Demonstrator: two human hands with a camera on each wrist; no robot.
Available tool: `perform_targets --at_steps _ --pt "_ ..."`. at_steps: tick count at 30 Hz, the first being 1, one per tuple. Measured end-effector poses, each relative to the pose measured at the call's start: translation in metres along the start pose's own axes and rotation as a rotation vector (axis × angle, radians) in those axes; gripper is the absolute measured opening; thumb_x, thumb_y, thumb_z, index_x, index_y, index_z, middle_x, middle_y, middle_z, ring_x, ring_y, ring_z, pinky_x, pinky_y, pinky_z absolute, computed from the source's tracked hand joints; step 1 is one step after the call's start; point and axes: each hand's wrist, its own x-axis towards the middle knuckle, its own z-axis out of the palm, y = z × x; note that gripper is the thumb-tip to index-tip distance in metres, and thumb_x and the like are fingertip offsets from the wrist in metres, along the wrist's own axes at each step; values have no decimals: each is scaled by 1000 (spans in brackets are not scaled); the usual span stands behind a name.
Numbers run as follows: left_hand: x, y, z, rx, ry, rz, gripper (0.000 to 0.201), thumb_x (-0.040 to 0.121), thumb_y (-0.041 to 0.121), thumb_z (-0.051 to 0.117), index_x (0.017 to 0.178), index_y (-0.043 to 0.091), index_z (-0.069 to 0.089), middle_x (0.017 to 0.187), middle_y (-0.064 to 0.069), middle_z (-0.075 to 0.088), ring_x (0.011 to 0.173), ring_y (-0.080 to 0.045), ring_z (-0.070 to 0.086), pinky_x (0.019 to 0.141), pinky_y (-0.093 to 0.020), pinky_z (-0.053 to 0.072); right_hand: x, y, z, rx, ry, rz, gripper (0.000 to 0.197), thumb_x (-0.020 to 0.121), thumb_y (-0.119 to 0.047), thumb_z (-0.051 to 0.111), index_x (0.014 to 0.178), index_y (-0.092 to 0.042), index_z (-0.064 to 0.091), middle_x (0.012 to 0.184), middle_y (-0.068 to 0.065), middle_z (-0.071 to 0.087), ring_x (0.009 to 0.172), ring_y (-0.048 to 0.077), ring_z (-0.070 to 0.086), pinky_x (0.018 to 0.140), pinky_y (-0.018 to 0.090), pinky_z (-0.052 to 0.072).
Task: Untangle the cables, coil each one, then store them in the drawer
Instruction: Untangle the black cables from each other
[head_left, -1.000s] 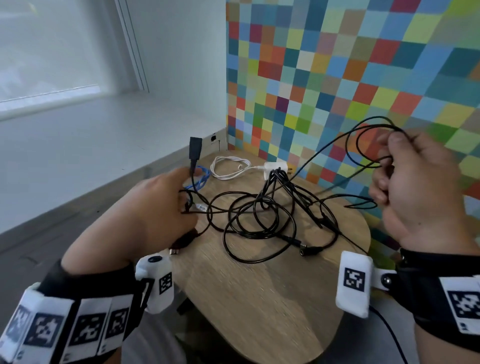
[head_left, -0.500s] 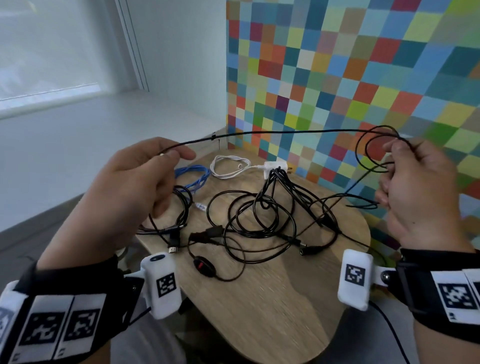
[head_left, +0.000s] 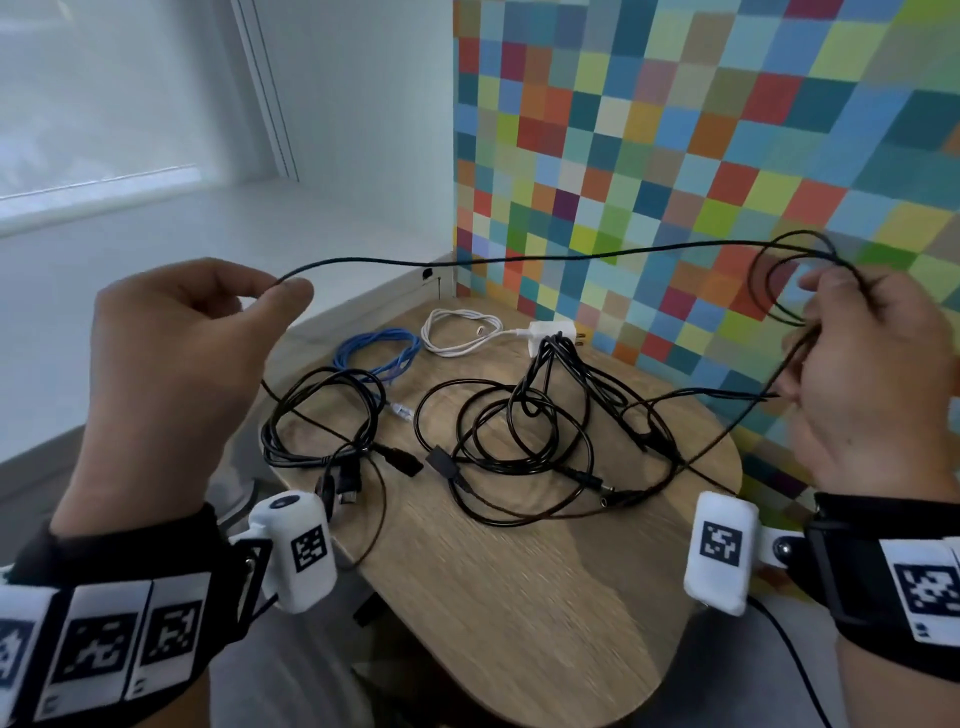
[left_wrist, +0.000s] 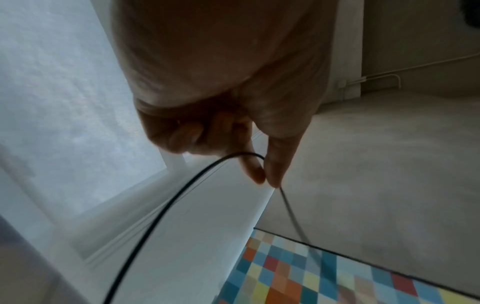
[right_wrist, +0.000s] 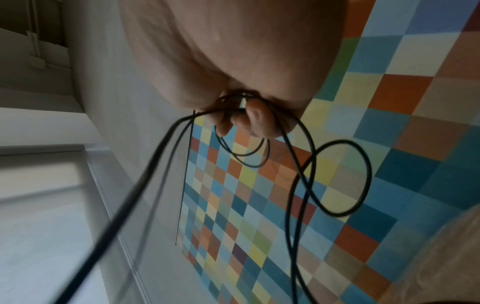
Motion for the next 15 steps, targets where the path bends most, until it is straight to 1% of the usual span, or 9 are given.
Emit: perform_targets --at_steps 2,3,5,7,9,11,12,13,15 --pt "-2 2 4 -32 -60 -7 20 82 41 83 82 22 75 55 2 53 37 -5 34 37 -16 28 -4 0 6 -16 -105 -5 21 106 -27 49 90 -29 63 61 -17 54 51 11 39 43 25 31" --pt "-5 4 8 -48 -102 -5 16 82 37 83 82 22 76 56 2 58 38 -5 36 41 -17 32 -7 0 9 -32 -160 -18 22 103 -30 50 89 -33 66 68 -18 56 57 11 44 49 27 33" --pt "-11 10 18 -65 -185 7 9 84 30 82 80 24 77 61 3 69 43 -8 47 52 -24 41 -13 0 15 -94 -253 -48 21 99 -37 52 88 -39 70 76 -17 60 69 12 50 60 29 36" --pt "-19 15 27 -71 -261 19 6 88 24 79 83 26 77 72 6 76 50 -8 62 62 -30 53 -22 -1 22 -160 -353 -73 21 102 -36 52 92 -36 70 77 -15 60 69 14 50 60 31 37" --pt "-27 20 36 -90 -317 43 7 89 23 78 90 30 77 86 11 78 66 -9 74 73 -35 59 -33 -6 29 -198 -464 -102 21 106 -28 53 95 -29 70 77 -12 62 63 10 49 58 29 38" --pt "-37 27 43 -130 -368 82 14 89 23 78 98 34 76 97 16 78 81 -9 75 77 -34 58 -46 -14 37 -230 -560 -130 20 107 -24 54 95 -23 71 81 -5 67 59 2 53 57 21 40" --pt "-42 30 47 -149 -394 109 18 89 24 78 102 36 74 101 17 77 88 -8 75 79 -33 58 -52 -18 40 -246 -600 -142 19 106 -24 56 94 -22 71 85 -3 70 64 1 58 59 17 44" --pt "-47 32 51 -167 -423 131 22 89 26 79 107 37 73 106 17 75 94 -7 73 82 -34 59 -58 -22 44 -261 -632 -157 18 105 -24 57 94 -22 71 90 -4 72 73 1 64 65 16 49" --pt "-54 33 58 -192 -507 164 38 84 36 79 119 38 67 116 16 72 108 -8 70 91 -39 59 -68 -29 50 -271 -681 -185 15 103 -26 60 94 -25 71 94 -6 74 90 8 68 80 24 54"
